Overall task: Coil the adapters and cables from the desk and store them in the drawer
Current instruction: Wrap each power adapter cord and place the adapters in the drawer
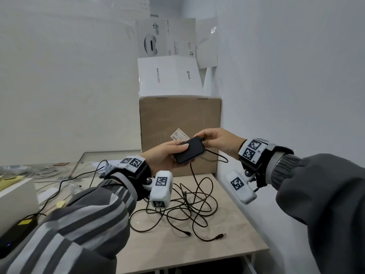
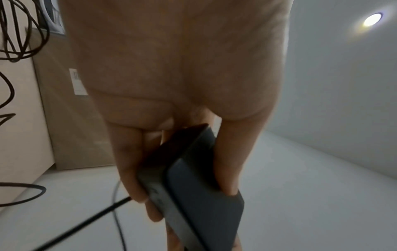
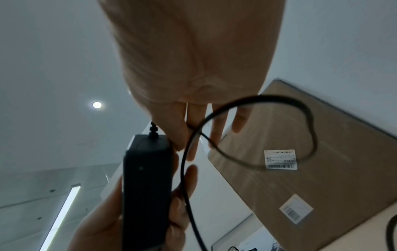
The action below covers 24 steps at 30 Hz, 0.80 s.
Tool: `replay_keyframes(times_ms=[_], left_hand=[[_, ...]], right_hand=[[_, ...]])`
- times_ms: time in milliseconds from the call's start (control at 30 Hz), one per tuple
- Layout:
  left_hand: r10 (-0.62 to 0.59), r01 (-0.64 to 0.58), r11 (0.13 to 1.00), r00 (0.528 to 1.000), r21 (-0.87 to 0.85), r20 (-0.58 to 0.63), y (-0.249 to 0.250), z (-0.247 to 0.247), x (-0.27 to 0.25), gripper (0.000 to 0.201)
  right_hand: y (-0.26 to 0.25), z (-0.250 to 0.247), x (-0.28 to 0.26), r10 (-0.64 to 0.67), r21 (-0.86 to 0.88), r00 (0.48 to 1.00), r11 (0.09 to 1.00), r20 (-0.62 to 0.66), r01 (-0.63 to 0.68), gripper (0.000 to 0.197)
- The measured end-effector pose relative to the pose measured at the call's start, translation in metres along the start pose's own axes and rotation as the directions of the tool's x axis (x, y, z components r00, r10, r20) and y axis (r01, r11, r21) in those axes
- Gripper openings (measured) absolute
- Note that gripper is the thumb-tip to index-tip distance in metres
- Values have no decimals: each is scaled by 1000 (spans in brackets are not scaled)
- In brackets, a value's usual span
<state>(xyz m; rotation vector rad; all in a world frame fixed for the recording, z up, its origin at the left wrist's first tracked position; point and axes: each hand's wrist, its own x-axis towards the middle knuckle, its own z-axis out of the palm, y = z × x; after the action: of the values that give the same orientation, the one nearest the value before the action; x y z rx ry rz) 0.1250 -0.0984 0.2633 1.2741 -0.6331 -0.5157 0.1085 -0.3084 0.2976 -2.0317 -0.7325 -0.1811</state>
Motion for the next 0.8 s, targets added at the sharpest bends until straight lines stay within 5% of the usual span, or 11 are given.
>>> replay_keyframes(times_ms=[133, 300, 600, 700, 800], left_hand=[[88, -86, 996, 982, 22, -169, -3, -6, 3, 32], [239, -156, 968, 802, 195, -548, -13, -15, 12, 16], [385, -159, 917, 592, 366, -708, -22, -11, 31, 24], [395, -184, 916, 576, 357, -716, -21, -11, 32, 31], [348, -203, 937, 634, 286, -691, -18, -14, 33, 32]], right_hand=[[11, 3, -3, 61, -66, 996, 996, -62, -65, 12], [23, 14, -5, 132, -79, 975, 986, -177, -148, 20], [27, 23, 4, 227, -160, 953, 952, -198, -260, 15], [32, 17, 4, 252, -241, 952, 926, -172, -289, 22], [34, 3, 7, 233, -318, 950, 902, -210, -292, 28]])
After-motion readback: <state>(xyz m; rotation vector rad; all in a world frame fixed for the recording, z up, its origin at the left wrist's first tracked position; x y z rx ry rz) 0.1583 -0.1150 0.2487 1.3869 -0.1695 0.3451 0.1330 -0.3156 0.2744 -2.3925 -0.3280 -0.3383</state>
